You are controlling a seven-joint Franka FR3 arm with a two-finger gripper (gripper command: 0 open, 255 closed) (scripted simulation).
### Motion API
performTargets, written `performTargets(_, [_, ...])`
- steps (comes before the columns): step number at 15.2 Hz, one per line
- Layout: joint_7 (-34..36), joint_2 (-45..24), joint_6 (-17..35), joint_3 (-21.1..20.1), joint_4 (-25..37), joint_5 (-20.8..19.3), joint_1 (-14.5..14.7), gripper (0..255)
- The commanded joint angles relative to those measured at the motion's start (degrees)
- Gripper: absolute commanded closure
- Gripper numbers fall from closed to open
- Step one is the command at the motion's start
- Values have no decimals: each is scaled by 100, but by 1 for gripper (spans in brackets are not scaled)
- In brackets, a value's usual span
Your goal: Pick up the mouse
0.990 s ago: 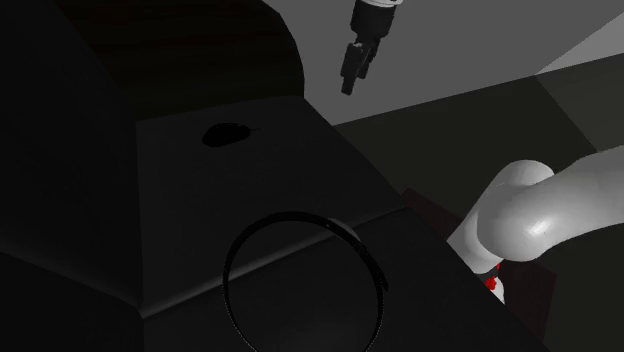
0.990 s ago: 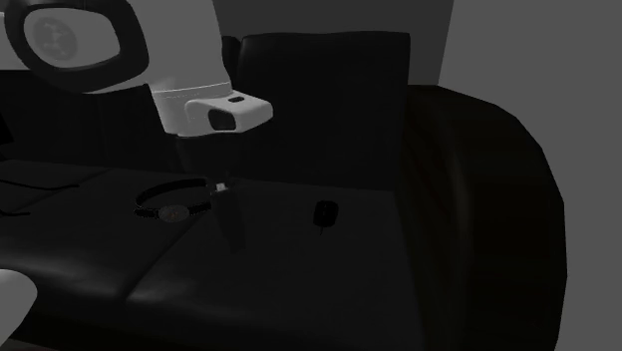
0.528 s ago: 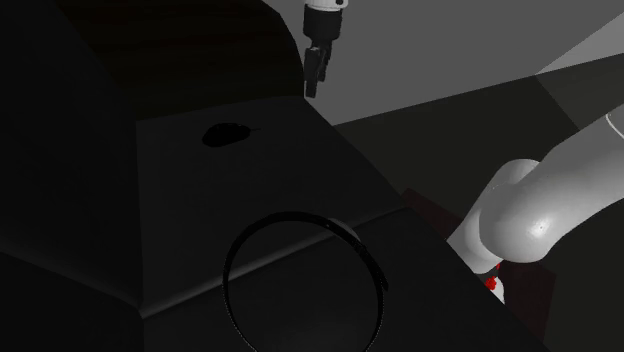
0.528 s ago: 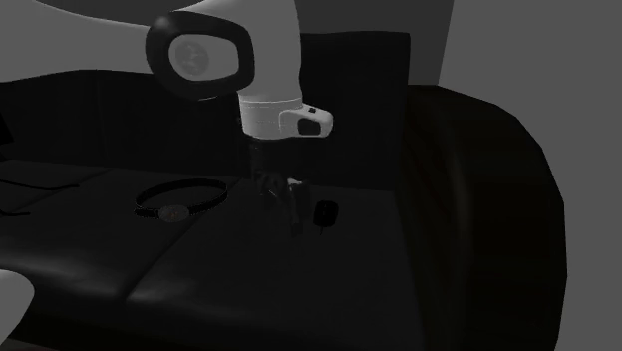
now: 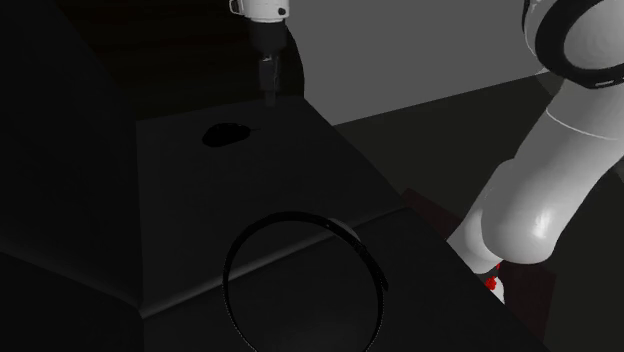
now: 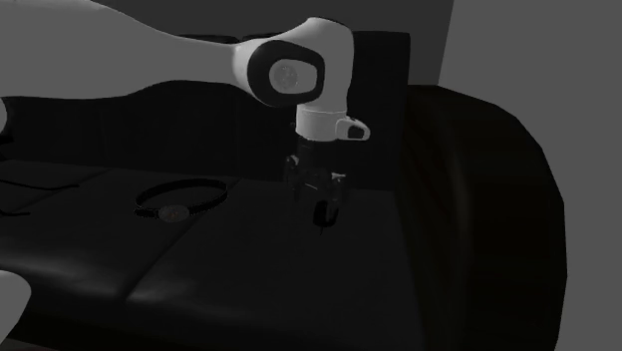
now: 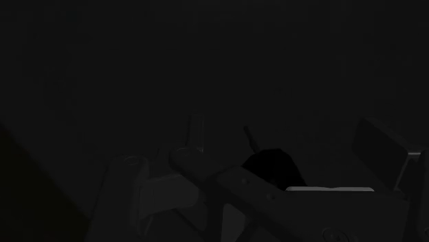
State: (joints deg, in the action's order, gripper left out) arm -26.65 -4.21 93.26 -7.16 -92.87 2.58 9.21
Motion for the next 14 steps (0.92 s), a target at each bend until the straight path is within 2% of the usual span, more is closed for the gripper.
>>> performTargets(1, [-183,-519,-162,-93,548,-33,96,0])
performTargets(6, [-564,-1815,-747,-335,2100,-192,407,0])
performTargets(7, [-596,-1936,-810,-354,2256,-210,442,0])
performTargets(14, [-634,-1849,-226,-345,1583,-196,415,0])
